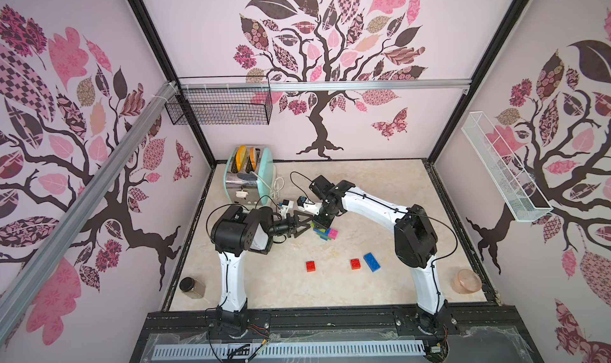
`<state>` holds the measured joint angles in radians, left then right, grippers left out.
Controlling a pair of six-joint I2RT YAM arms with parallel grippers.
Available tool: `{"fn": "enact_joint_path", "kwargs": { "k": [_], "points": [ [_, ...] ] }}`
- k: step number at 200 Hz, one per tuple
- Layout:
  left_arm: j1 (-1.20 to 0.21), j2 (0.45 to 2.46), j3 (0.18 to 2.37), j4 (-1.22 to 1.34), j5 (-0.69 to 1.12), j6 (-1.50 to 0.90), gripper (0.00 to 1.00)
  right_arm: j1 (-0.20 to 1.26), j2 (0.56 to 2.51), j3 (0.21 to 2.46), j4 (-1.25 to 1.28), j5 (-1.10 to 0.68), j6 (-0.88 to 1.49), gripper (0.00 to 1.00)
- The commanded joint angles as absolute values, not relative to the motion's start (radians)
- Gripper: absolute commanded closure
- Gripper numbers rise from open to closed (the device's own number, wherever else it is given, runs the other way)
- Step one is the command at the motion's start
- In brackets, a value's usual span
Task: Assemble a heart with lego
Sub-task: Assemble the lego brick with the lego brick.
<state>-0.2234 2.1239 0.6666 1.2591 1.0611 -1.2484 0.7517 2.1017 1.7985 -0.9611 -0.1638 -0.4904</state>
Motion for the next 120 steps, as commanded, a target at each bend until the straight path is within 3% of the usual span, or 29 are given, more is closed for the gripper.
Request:
{"fn": "enact_joint_path", "kwargs": {
  "k": [1,120],
  "points": [
    [-0.235,2.134,0.668,1.253,1.078,-1.226,0.15,0.762,2.088,1.768,-0.965,-0.178,-0.495,0.82],
    [-0.302,2.096,0.647,1.253,1.097,-1.216,0.25,0.761,2.044,1.689,-0.992,-0.253,-0.659,0.82]
  ]
}}
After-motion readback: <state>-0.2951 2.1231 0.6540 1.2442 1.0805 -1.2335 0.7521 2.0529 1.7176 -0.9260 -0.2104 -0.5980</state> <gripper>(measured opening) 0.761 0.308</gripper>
